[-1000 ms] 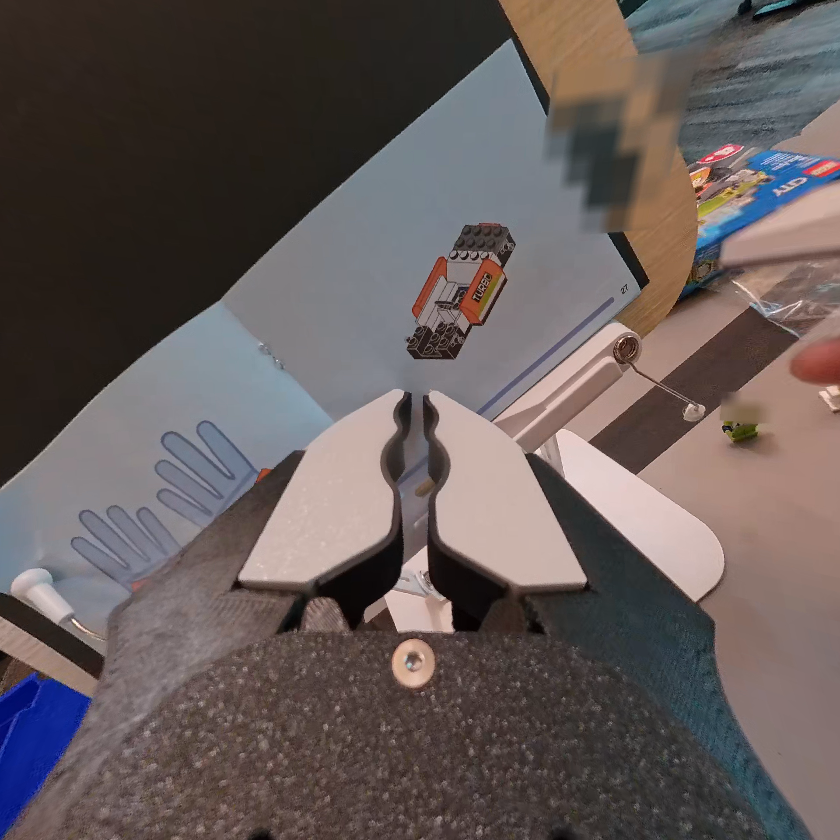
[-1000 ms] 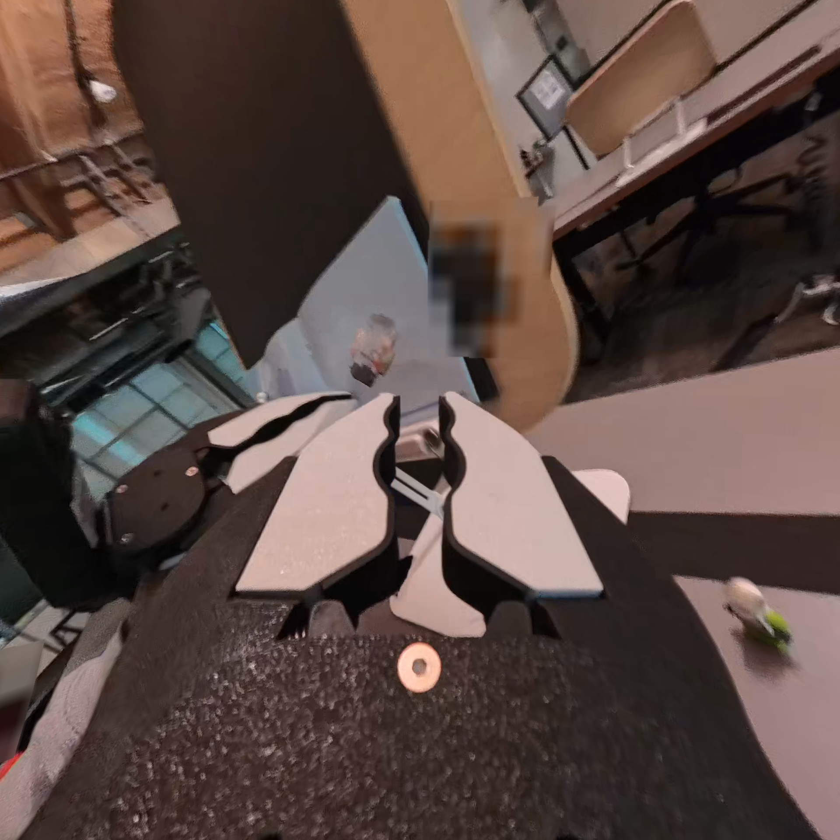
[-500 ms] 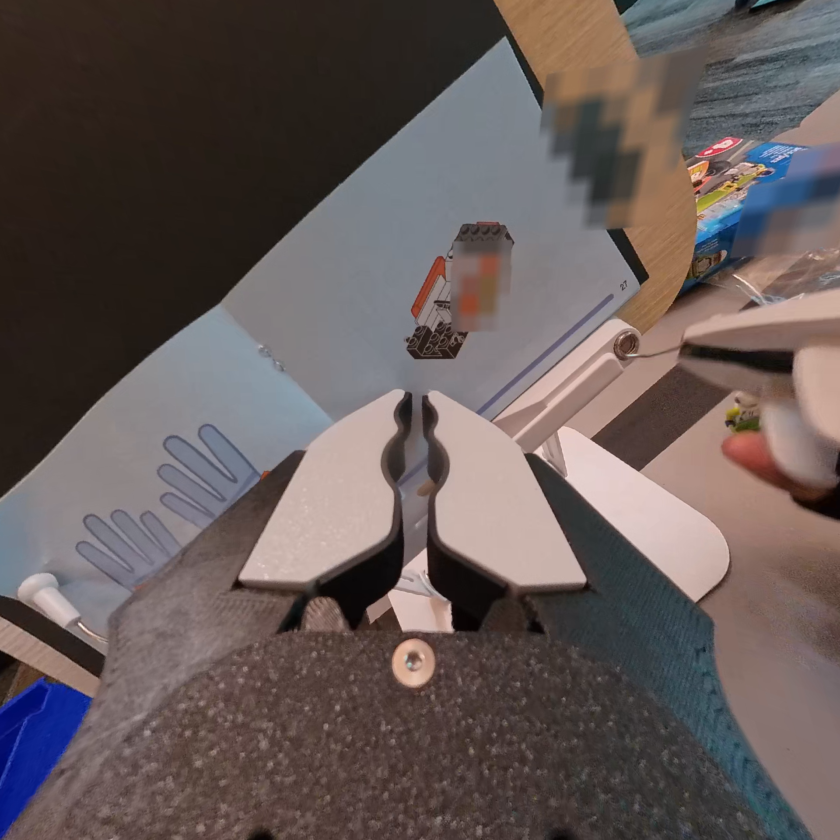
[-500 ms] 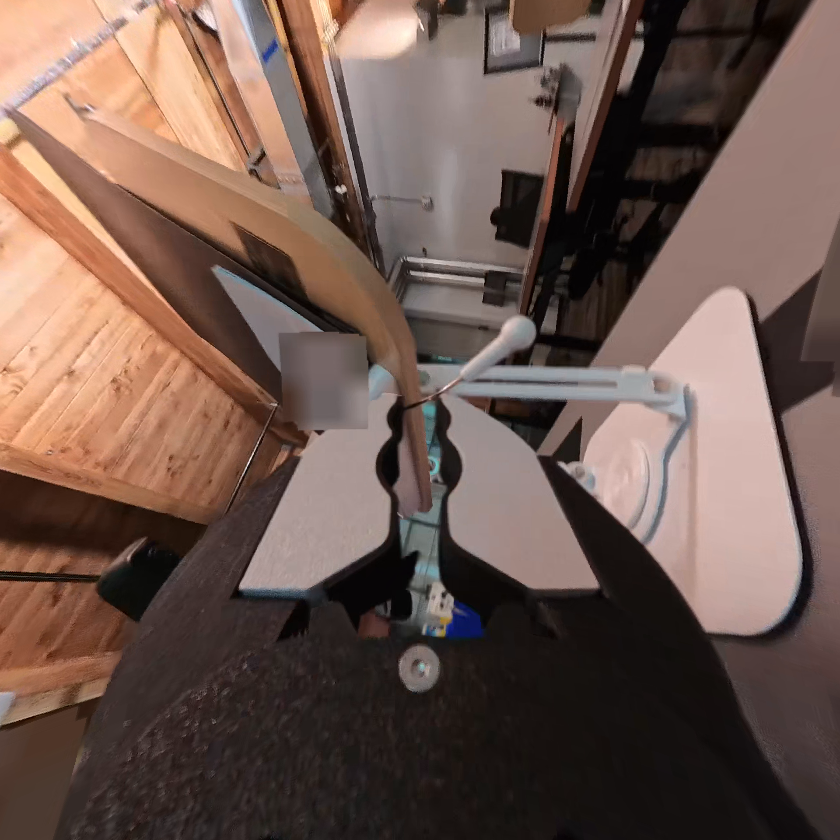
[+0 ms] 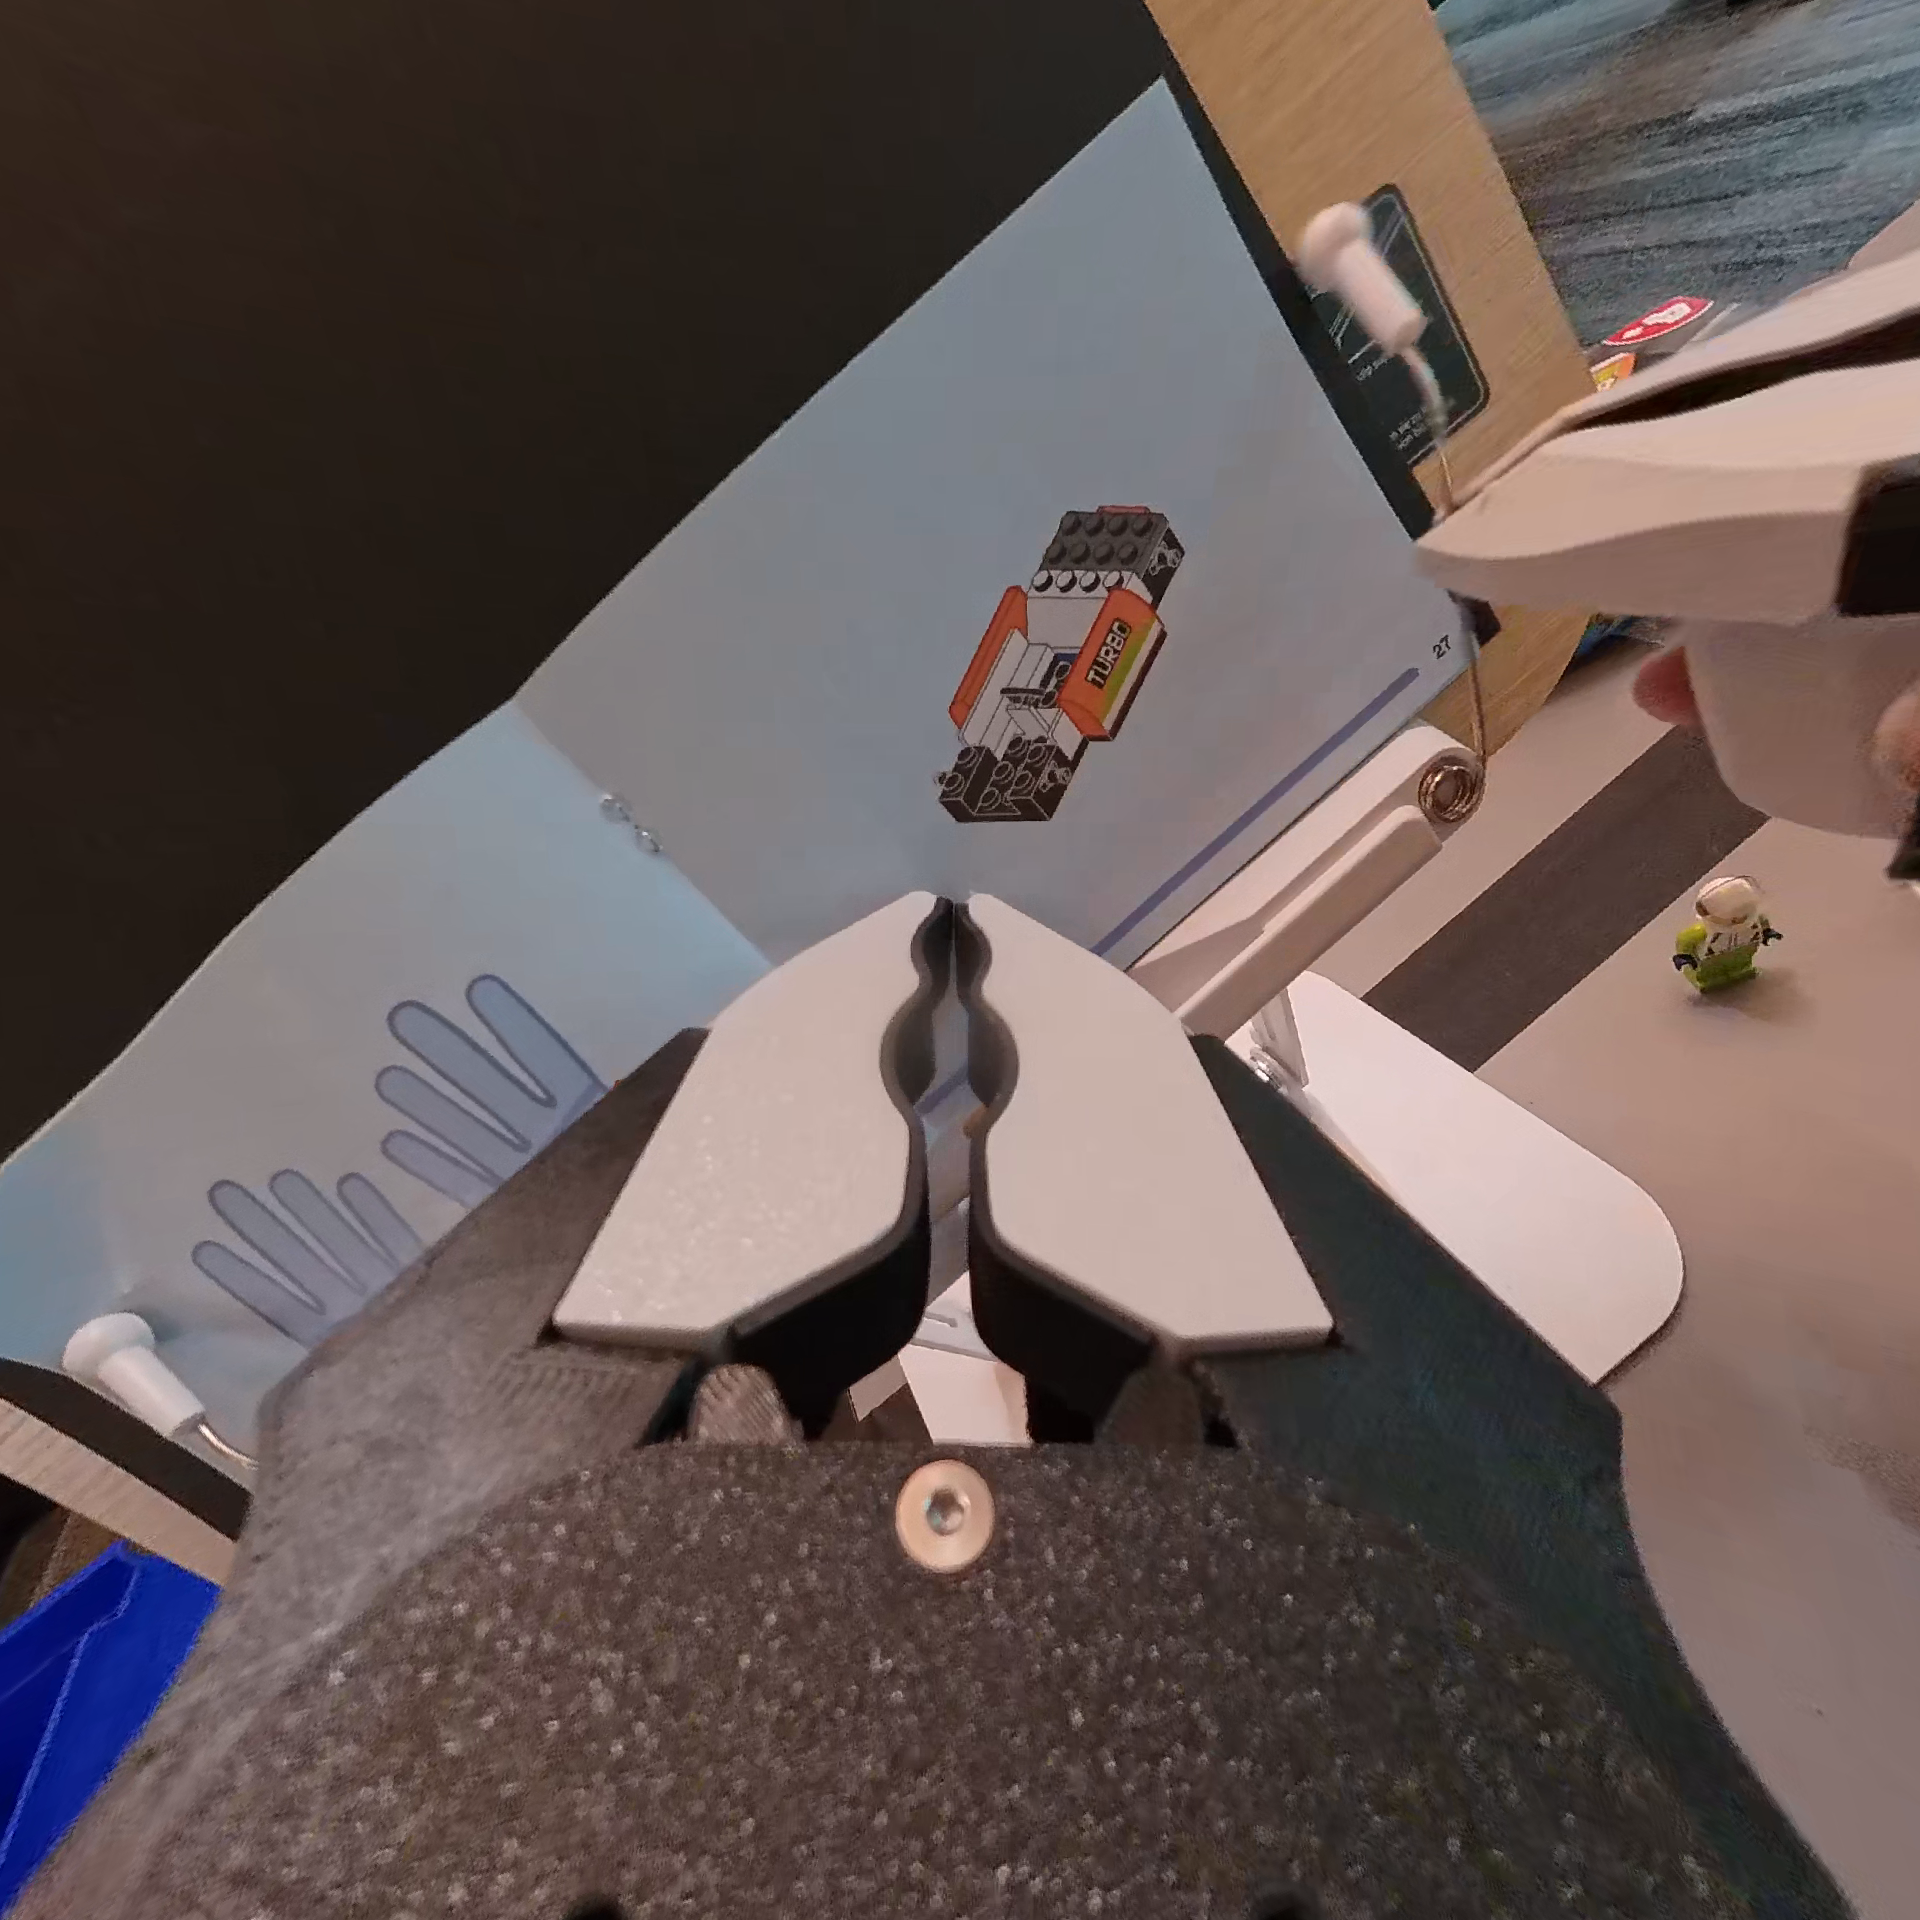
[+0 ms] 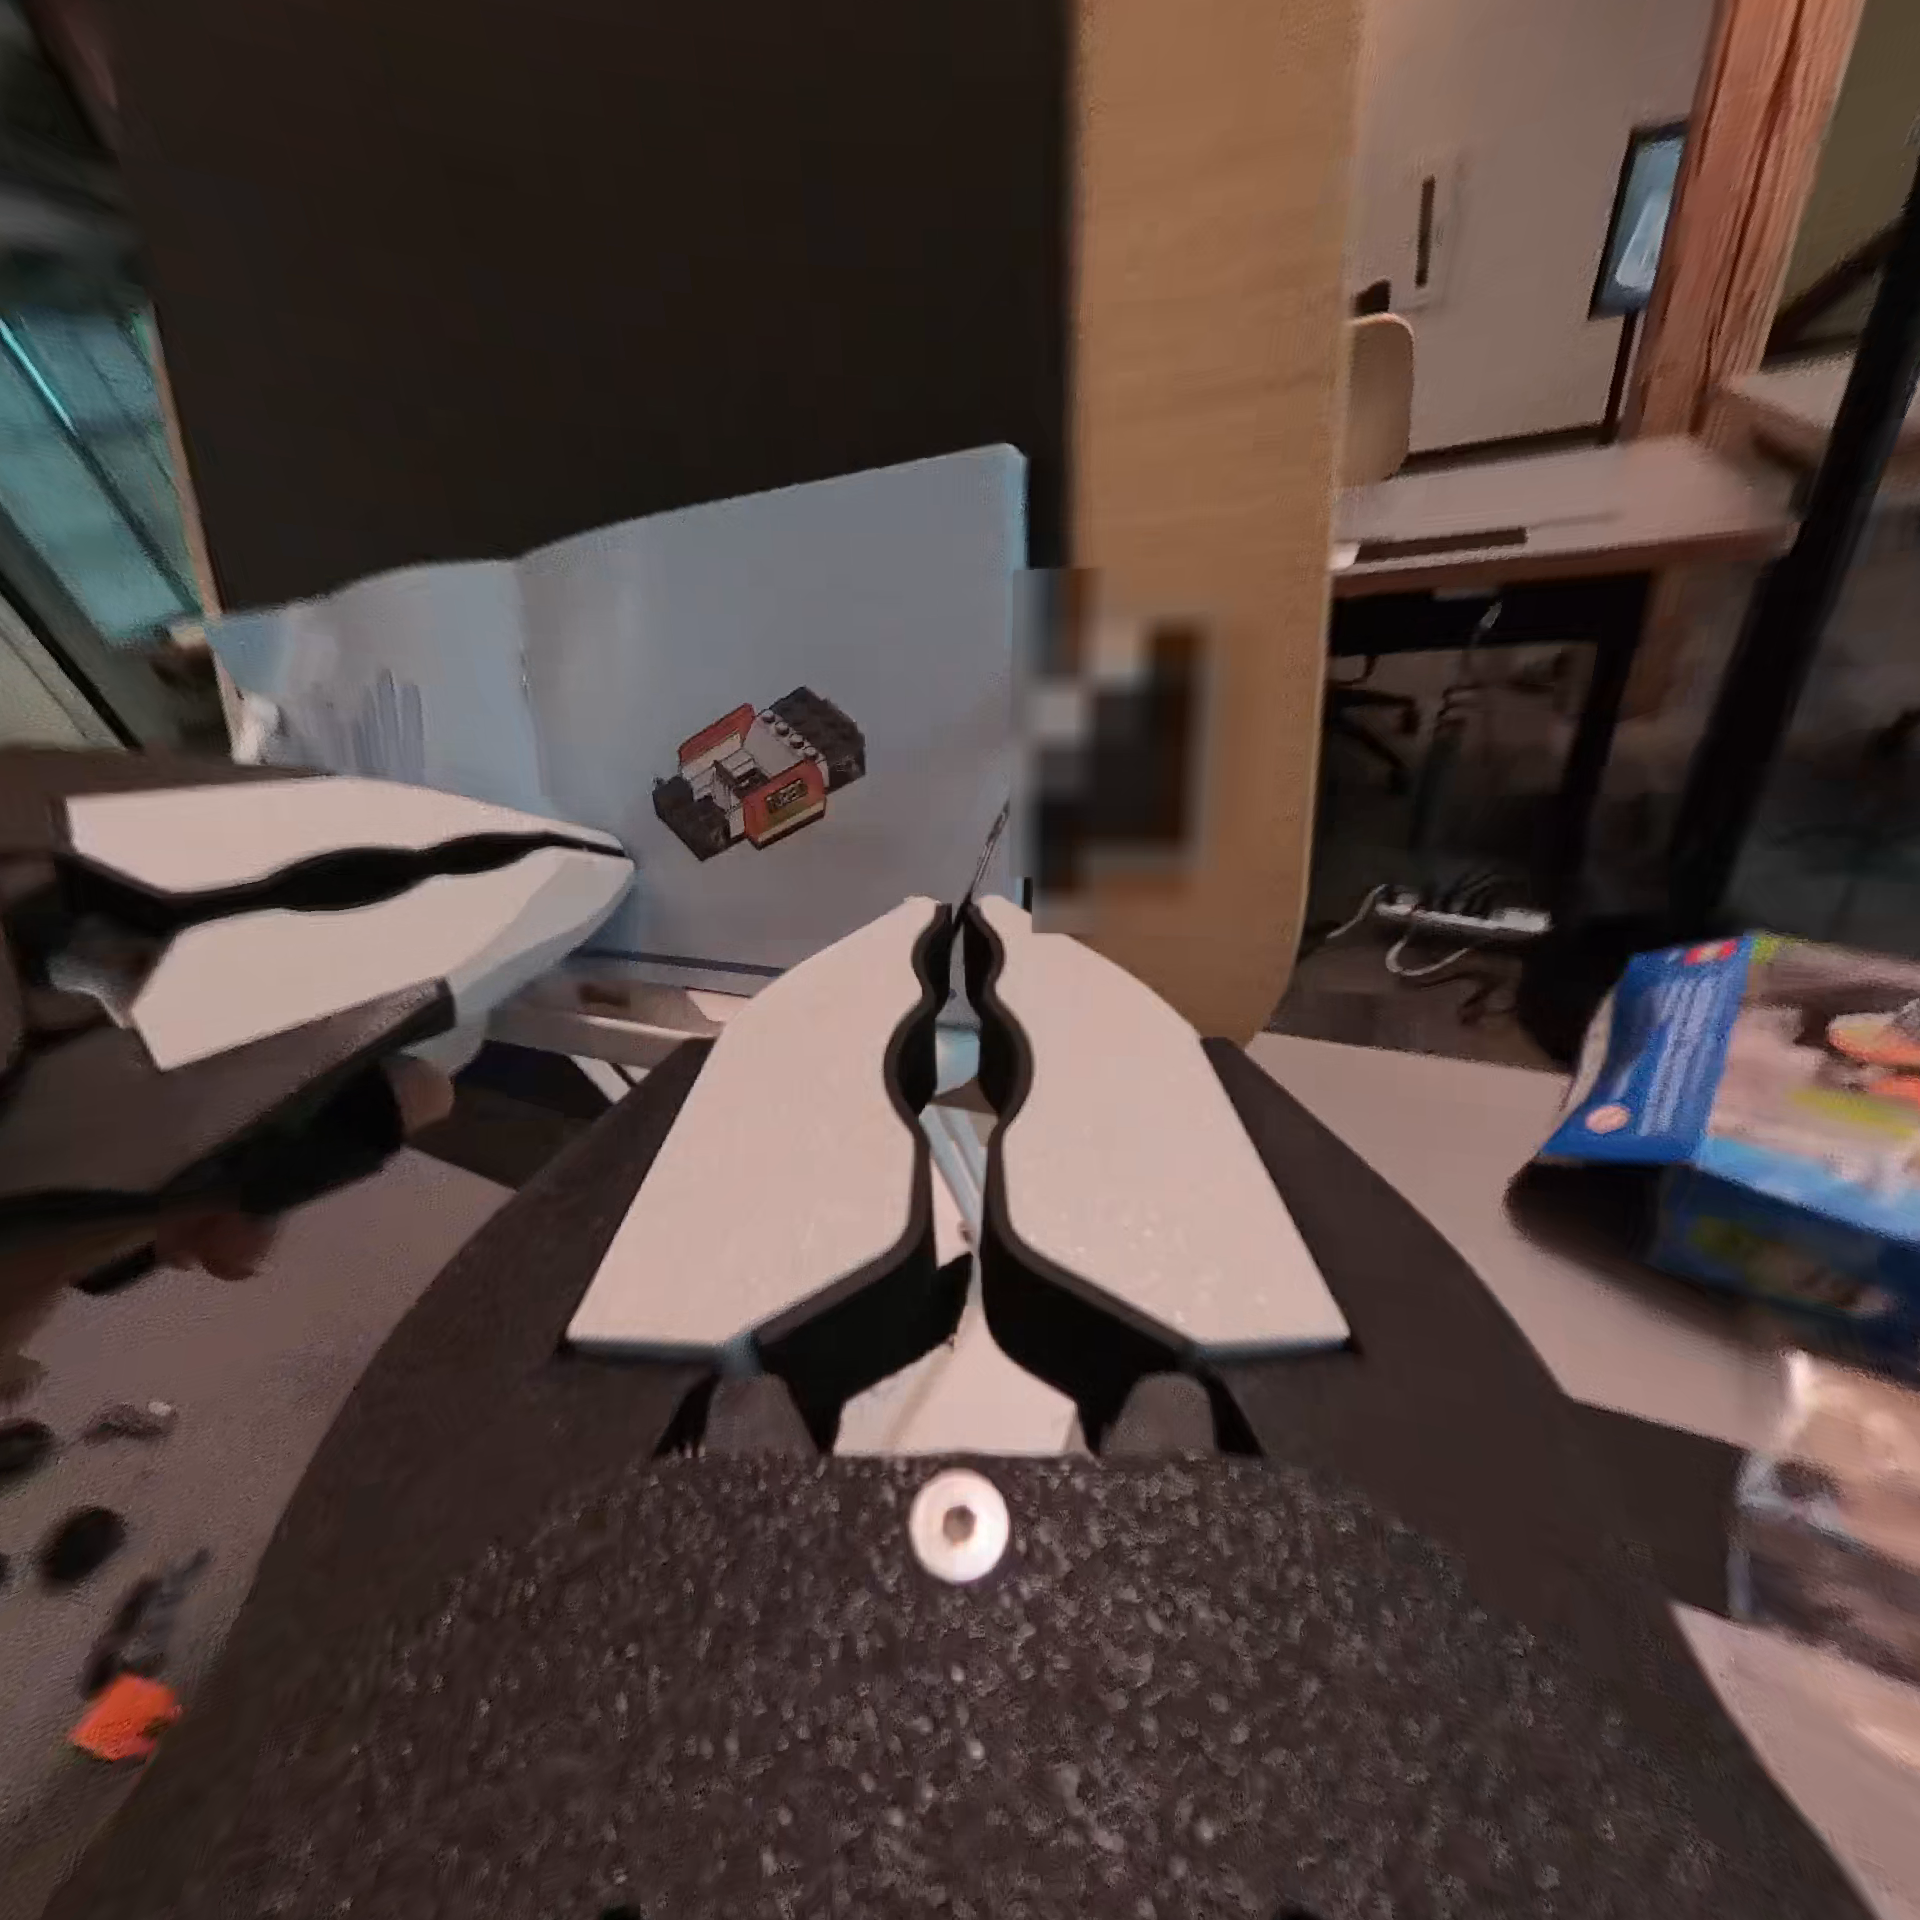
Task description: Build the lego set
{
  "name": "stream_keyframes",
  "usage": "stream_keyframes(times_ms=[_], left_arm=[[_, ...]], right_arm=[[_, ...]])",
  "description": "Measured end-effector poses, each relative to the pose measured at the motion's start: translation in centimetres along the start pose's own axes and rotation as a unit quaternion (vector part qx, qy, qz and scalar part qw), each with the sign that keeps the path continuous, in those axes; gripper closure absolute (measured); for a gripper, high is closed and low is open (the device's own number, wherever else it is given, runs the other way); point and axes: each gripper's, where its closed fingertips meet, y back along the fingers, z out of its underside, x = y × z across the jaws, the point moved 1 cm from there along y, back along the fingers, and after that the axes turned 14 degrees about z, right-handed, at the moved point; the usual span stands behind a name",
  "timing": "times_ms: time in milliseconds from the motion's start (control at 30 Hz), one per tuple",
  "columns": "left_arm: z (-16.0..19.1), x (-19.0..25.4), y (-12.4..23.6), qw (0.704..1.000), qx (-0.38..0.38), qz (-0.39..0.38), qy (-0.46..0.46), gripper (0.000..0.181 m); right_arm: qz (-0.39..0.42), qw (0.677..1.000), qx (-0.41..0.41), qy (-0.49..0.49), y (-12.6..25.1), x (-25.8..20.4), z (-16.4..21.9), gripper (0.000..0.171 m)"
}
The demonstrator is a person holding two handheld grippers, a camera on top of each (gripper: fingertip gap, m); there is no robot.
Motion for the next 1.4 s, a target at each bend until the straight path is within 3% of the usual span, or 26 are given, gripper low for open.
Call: stream_keyframes(times_ms=[233, 867, 1167, 1300, 1400], left_arm=[[-0.1, 0.1, -0.1, 1.0, -0.003, -0.002, 0.002, 0.18], [-0.3, 0.1, -0.1, 1.0, -0.004, 0.0, 0.003, 0.181], [-0.5, 0.3, 0.1, 1.0, -0.005, 0.006, 0.006, 0.179], [-1.7, 0.2, 1.9, 0.999, 0.04, 0.01, 0.025, 0.172], [-1.9, 0.1, 4.5, 0.993, 0.095, 0.002, 0.072, 0.174]], right_arm=[[0.006, 0.996, 0.009, 0.094, -0.3, -0.3, -0.2, 0.169], [0.031, 0.987, 0.095, 0.121, 0.2, -0.9, -0.4, 0.17], [0.017, 0.993, 0.065, 0.102, 0.0, -0.7, -0.4, 0.169], [0.023, 0.993, 0.092, 0.073, 1.8, -0.4, -2.0, 0.153], [0.033, 0.99, 0.115, 0.069, 4.2, -0.6, -3.3, 0.152]])
